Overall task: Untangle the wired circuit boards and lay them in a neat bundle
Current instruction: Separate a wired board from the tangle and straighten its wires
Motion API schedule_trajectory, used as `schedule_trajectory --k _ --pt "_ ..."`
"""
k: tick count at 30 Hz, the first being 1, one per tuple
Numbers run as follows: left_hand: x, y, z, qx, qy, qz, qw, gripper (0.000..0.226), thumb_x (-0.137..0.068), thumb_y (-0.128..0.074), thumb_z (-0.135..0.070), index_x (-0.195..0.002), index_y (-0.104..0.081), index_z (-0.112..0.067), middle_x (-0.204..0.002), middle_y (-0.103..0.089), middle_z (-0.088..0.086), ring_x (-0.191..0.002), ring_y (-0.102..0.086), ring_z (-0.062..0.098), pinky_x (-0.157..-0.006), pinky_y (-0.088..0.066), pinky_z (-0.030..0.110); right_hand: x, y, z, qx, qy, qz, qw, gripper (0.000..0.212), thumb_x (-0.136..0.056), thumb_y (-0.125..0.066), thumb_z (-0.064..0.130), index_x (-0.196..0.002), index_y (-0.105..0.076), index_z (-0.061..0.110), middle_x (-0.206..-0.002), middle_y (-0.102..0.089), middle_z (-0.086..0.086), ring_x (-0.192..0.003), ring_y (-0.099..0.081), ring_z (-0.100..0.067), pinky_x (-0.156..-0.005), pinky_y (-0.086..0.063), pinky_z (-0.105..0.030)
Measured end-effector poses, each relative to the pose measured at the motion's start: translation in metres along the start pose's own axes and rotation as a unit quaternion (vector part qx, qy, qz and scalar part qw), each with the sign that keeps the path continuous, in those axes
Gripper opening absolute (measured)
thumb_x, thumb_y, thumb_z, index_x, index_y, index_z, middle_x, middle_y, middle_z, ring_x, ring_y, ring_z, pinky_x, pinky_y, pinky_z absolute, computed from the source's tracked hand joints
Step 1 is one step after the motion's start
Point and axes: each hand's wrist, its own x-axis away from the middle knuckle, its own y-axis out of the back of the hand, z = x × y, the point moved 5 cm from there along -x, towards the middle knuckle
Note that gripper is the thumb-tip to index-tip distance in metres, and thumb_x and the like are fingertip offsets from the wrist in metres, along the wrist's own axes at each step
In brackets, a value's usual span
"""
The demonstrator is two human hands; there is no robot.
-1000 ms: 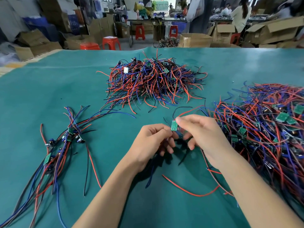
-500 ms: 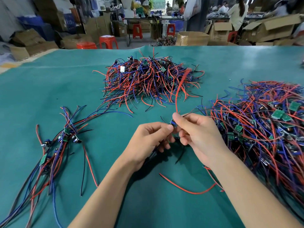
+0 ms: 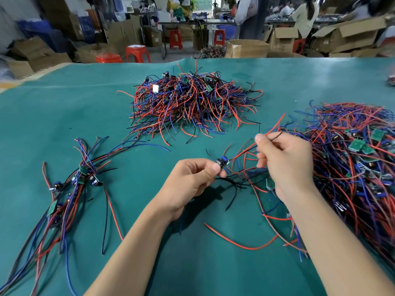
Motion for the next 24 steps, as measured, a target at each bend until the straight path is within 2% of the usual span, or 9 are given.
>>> schedule_trajectory --k 2,5,9,11,14,16,17,20,24 --pt "0.001 0.000 0.000 0.001 0.000 0.007 1.000 0.025 -0.090 -0.062 -0.035 -0.080 -0.074 -0.015 -0.057 -0.039 -0.007 -0.047 -0.021 0.007 -0.043 -0.016 0.016 -0.004 0.011 0.002 -0.037 0.002 -0.059 0.998 0.024 -0.093 -0.068 0.019 -0.070 -0.065 0.018 -0.049 -0.061 0.006 -0.040 -0.058 -0.012 -0.055 -0.050 -0.035" --pt "0.002 -0.001 -0.001 -0.001 0.000 0.010 1.000 0.025 -0.089 -0.062 -0.035 -0.081 -0.073 -0.015 -0.057 -0.039 -0.007 -0.047 -0.021 0.007 -0.043 -0.016 0.016 -0.009 0.027 0.002 -0.159 -0.031 -0.134 0.978 0.028 -0.099 -0.063 0.008 -0.072 -0.064 0.014 -0.050 -0.059 0.008 -0.044 -0.057 -0.006 -0.054 -0.053 -0.027" --pt "0.000 0.008 -0.002 0.077 -0.003 -0.049 0.996 0.021 -0.098 -0.055 -0.021 -0.089 -0.070 -0.008 -0.059 -0.043 -0.004 -0.046 -0.020 0.007 -0.043 -0.014 0.018 -0.011 0.043 0.010 -0.275 -0.042 -0.214 0.937 0.025 -0.105 -0.049 0.008 -0.082 -0.058 0.011 -0.066 -0.059 -0.010 -0.051 -0.060 -0.012 -0.058 -0.055 -0.029" --pt "-0.001 0.010 -0.003 0.109 -0.007 -0.068 0.992 0.020 -0.101 -0.050 -0.013 -0.092 -0.068 -0.008 -0.066 -0.051 -0.002 -0.046 -0.025 0.008 -0.044 -0.016 0.019 -0.005 0.031 0.018 -0.235 -0.037 -0.155 0.959 0.023 -0.101 -0.052 0.009 -0.080 -0.061 0.011 -0.063 -0.062 -0.008 -0.048 -0.058 -0.014 -0.048 -0.051 -0.028" --pt "0.000 0.007 -0.003 0.090 -0.012 -0.050 0.995 0.021 -0.101 -0.049 -0.010 -0.087 -0.063 -0.005 -0.067 -0.059 -0.007 -0.049 -0.034 0.008 -0.046 -0.022 0.018 0.023 -0.019 0.026 -0.070 -0.005 0.065 0.995 0.021 -0.091 -0.064 0.034 -0.082 -0.070 0.016 -0.064 -0.070 -0.001 -0.054 -0.063 -0.011 -0.046 -0.048 -0.026" --pt "0.002 0.003 -0.005 0.061 -0.023 -0.018 0.998 0.020 -0.100 -0.054 -0.014 -0.085 -0.063 -0.004 -0.069 -0.064 -0.006 -0.051 -0.041 0.008 -0.048 -0.030 0.016 0.045 -0.047 0.026 0.042 0.044 0.188 0.980 0.032 -0.086 -0.064 0.051 -0.081 -0.071 0.020 -0.066 -0.072 0.003 -0.059 -0.065 -0.007 -0.054 -0.048 -0.024" --pt "0.003 0.001 -0.006 0.048 -0.027 -0.004 0.998 0.021 -0.098 -0.057 -0.017 -0.082 -0.066 -0.007 -0.072 -0.066 -0.003 -0.052 -0.043 0.009 -0.049 -0.033 0.017 0.051 -0.052 0.026 0.071 0.069 0.215 0.972 0.034 -0.087 -0.064 0.051 -0.075 -0.069 0.020 -0.062 -0.070 0.004 -0.056 -0.063 -0.006 -0.057 -0.046 -0.023" --pt "0.003 0.000 -0.006 0.024 -0.016 0.006 1.000 0.028 -0.097 -0.059 -0.024 -0.072 -0.070 -0.016 -0.072 -0.068 0.003 -0.049 -0.047 0.010 -0.049 -0.036 0.018 0.052 -0.051 0.027 0.048 0.083 0.234 0.967 0.031 -0.090 -0.070 0.040 -0.068 -0.067 0.017 -0.058 -0.066 0.002 -0.055 -0.058 -0.012 -0.058 -0.045 -0.031" --pt "0.004 -0.002 -0.006 0.028 0.005 0.023 0.999 0.026 -0.097 -0.058 -0.027 -0.076 -0.072 -0.019 -0.064 -0.068 0.005 -0.046 -0.052 0.010 -0.047 -0.037 0.017 0.046 -0.047 0.028 0.055 0.090 0.185 0.977 0.027 -0.085 -0.069 0.045 -0.073 -0.070 0.021 -0.062 -0.066 0.002 -0.059 -0.061 -0.017 -0.062 -0.052 -0.042"
